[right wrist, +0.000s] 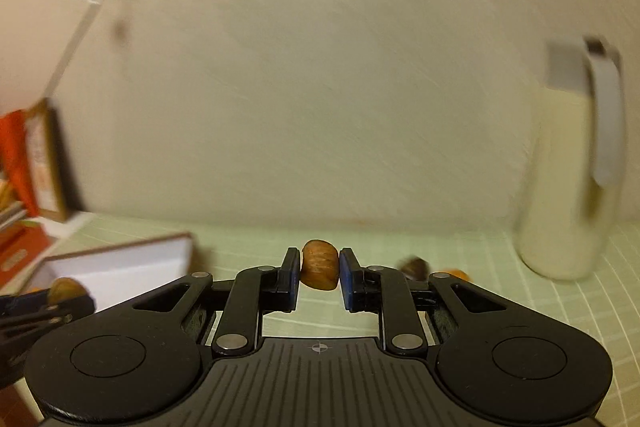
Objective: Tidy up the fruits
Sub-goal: 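Close the right tool on the small kumquat and lift it, then carry the fruit piece and kumquat over the white box with both tools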
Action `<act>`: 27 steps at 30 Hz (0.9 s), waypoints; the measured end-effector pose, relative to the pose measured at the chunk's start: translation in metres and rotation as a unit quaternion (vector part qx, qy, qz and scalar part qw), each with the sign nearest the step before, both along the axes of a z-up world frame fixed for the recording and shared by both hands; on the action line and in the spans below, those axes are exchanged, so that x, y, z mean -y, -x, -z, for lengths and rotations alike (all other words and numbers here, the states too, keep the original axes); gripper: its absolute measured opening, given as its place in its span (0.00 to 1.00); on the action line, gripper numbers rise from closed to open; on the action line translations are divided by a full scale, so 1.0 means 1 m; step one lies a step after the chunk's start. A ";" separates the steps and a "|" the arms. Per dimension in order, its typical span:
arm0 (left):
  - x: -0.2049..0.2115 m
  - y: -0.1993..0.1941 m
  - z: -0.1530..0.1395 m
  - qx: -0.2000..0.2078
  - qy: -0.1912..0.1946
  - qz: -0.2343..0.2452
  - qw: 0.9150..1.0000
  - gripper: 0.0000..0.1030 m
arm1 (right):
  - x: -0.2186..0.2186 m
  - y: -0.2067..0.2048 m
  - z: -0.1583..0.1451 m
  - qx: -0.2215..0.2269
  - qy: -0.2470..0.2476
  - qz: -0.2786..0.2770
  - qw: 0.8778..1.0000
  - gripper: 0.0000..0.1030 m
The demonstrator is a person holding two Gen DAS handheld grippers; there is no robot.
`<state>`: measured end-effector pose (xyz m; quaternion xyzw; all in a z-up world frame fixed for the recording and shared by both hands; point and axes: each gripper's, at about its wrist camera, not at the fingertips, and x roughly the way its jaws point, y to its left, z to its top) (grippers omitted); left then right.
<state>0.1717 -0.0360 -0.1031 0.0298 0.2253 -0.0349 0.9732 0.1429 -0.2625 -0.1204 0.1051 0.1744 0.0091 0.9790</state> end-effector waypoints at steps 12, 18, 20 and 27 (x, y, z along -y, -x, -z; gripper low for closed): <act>-0.094 0.012 -0.021 0.016 -0.011 -0.085 0.996 0.26 | -0.093 -0.004 -0.024 0.041 0.007 -0.095 0.995 0.20; -0.129 0.015 -0.021 0.011 -0.007 -0.112 0.994 0.26 | -0.131 -0.012 -0.030 0.046 0.007 -0.122 0.991 0.20; -0.139 0.016 -0.022 0.009 -0.002 -0.119 0.993 0.26 | -0.140 -0.016 -0.031 0.047 0.006 -0.128 0.991 0.21; -0.151 0.018 -0.024 0.008 0.003 -0.132 0.991 0.26 | -0.161 -0.023 -0.031 0.044 0.010 -0.144 0.989 0.21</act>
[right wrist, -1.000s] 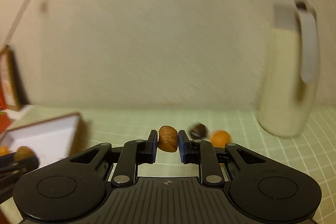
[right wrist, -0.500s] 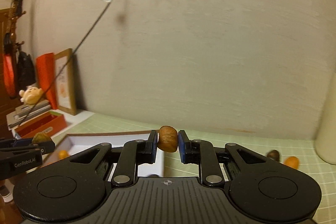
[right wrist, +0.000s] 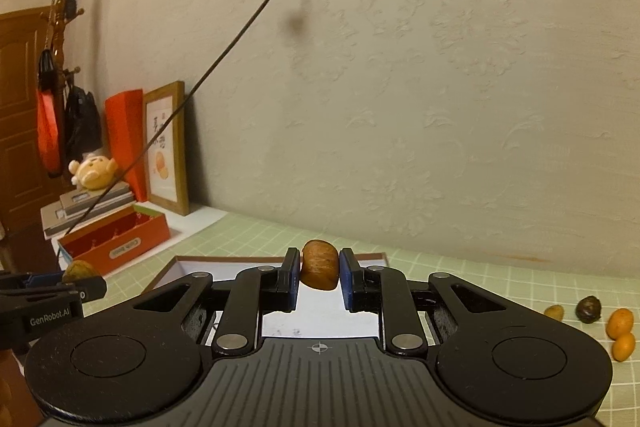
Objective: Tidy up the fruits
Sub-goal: 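Carry the fruit piece and kumquat over the white box with both tools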
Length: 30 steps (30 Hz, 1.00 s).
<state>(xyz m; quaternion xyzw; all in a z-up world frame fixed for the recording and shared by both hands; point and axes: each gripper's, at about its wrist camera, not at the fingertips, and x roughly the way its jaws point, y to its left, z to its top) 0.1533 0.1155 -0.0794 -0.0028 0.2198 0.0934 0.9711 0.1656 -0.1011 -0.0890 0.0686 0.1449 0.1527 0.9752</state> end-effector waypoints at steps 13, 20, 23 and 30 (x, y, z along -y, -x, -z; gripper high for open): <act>0.004 0.025 -0.021 0.014 -0.006 0.006 1.000 0.26 | -0.001 0.017 -0.006 -0.002 0.007 0.003 1.000 0.21; 0.006 0.046 -0.044 0.034 -0.010 0.006 0.999 0.26 | 0.011 0.043 -0.019 0.006 0.006 0.008 1.000 0.21; 0.007 0.047 -0.047 0.040 -0.012 0.011 0.999 0.26 | 0.016 0.050 -0.025 0.013 0.007 0.012 1.000 0.20; 0.003 0.027 -0.031 0.029 -0.002 0.016 0.999 0.26 | 0.018 0.033 -0.023 0.010 0.008 0.013 1.000 0.21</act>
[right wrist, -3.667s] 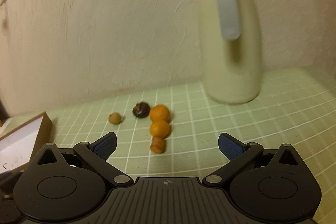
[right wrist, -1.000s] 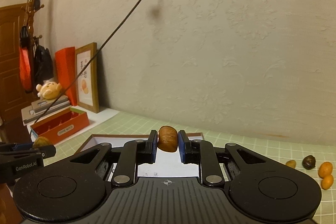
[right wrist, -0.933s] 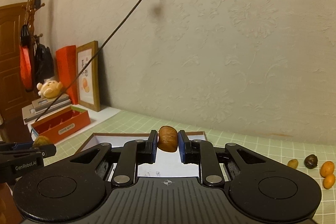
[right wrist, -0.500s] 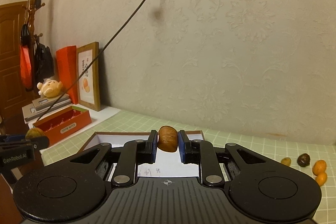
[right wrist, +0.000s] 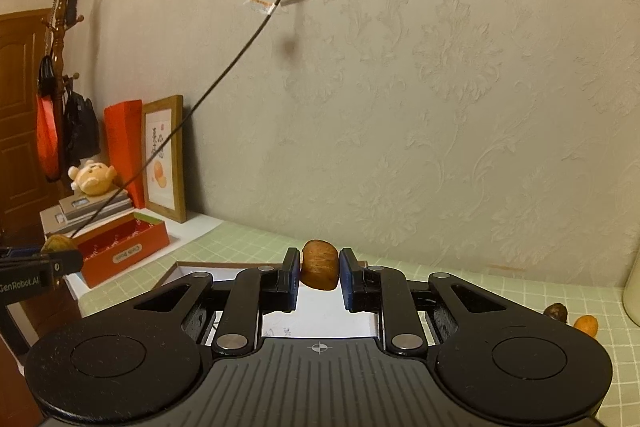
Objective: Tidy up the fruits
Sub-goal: 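Carry the fruit piece and kumquat over the white box with both tools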
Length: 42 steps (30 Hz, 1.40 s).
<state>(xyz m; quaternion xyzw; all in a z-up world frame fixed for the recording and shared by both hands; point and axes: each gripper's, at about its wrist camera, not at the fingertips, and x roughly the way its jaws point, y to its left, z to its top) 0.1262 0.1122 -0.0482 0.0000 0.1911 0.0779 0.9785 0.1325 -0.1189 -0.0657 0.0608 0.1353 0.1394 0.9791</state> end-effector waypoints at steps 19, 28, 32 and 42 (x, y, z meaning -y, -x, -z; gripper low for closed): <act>-0.006 -0.061 0.056 -0.053 0.003 -0.002 0.999 0.27 | -0.006 -0.078 0.045 -0.058 -0.015 0.003 0.998 0.21; -0.005 -0.063 0.053 -0.035 0.000 -0.012 0.999 0.27 | -0.004 -0.080 0.043 -0.041 -0.025 0.012 0.999 0.21; -0.005 -0.062 0.052 -0.022 -0.009 -0.024 0.999 0.27 | -0.007 -0.075 0.041 -0.025 -0.019 0.015 0.999 0.21; -0.012 -0.068 0.054 -0.006 -0.015 -0.039 0.999 0.27 | -0.009 -0.071 0.043 0.008 -0.023 0.019 1.000 0.21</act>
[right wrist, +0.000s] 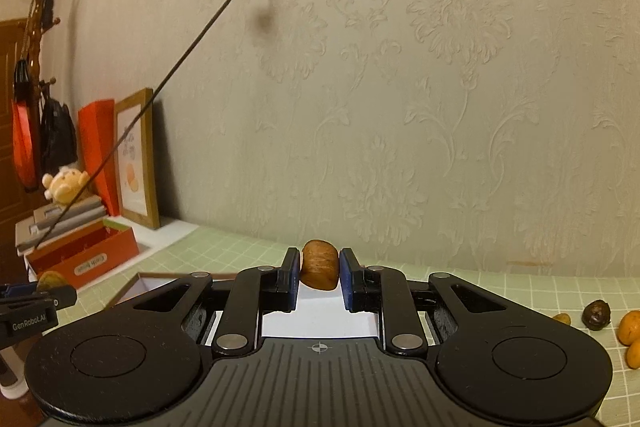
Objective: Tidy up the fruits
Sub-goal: 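Carry the fruit piece and kumquat over the white box with both tools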
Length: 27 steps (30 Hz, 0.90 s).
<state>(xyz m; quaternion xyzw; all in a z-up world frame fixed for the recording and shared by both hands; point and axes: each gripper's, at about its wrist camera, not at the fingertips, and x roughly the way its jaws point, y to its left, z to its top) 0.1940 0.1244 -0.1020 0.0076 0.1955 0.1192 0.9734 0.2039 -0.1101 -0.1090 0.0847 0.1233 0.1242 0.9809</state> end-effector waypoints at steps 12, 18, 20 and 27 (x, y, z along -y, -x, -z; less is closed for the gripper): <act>-0.001 -0.011 0.018 -0.027 0.006 0.003 1.000 0.27 | 0.002 -0.021 0.020 -0.064 -0.009 -0.005 0.998 0.21; -0.007 -0.021 0.035 -0.055 0.011 -0.004 0.998 0.27 | 0.000 -0.035 0.034 -0.095 0.002 -0.013 0.995 0.21; -0.007 -0.025 0.037 -0.060 0.015 -0.006 0.998 0.27 | 0.000 -0.041 0.038 -0.106 -0.002 -0.016 0.994 0.21; -0.004 -0.042 0.040 -0.071 0.025 -0.002 0.997 0.27 | -0.002 -0.064 0.045 -0.126 -0.003 -0.017 0.992 0.21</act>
